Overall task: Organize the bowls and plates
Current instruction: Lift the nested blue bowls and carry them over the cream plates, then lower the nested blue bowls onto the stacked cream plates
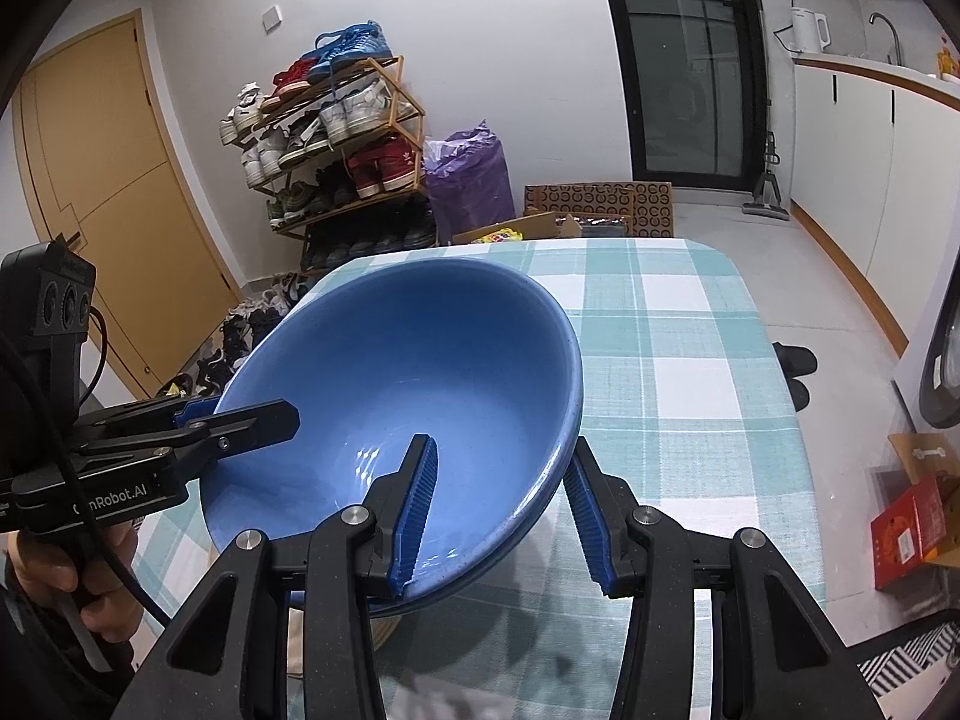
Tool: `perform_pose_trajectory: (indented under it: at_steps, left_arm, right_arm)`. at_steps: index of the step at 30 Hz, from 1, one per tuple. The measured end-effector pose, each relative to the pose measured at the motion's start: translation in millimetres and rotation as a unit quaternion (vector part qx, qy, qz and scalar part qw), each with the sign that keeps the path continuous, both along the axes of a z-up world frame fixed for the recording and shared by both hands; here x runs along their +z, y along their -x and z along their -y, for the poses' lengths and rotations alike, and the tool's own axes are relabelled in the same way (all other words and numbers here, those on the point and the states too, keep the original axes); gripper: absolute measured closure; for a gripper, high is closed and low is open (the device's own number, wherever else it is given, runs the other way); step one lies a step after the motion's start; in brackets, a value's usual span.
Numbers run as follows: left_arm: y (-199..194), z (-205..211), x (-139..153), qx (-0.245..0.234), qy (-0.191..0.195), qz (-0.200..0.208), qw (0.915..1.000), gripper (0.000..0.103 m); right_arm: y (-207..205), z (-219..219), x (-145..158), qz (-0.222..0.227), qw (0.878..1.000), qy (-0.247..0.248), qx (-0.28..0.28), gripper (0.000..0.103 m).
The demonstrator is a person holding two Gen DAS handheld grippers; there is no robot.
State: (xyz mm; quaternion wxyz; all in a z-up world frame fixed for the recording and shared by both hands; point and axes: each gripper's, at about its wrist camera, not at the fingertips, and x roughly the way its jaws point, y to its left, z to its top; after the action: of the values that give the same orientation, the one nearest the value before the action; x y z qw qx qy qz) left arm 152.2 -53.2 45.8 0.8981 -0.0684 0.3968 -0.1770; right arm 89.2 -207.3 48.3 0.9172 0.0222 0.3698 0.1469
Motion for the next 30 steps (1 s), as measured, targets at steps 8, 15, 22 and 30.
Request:
perform_pose_trajectory:
  at_steps: [8,15,22,30]
  left_arm:
    - [10.6,-15.3,2.8,0.015,-0.001,0.004,0.9999,0.068]
    - [23.3,-32.1,5.6,0.031,0.001,0.009,0.9995,0.068]
    - [33.5,-49.4,5.8,0.048,0.001,0.013,0.9988,0.068]
    - [40.8,-67.0,-0.7,0.069,-0.005,0.013,0.9976,0.068]
  right_arm:
    - [4.6,-16.3,2.3,0.003,1.000,-0.001,0.016,0.058]
    - [9.4,-34.1,4.8,0.006,0.999,0.001,0.031,0.058]
    - [14.1,-53.8,4.4,0.007,0.999,0.003,0.049,0.058]
    - [16.6,-74.0,-2.3,0.001,0.998,0.002,0.066,0.058]
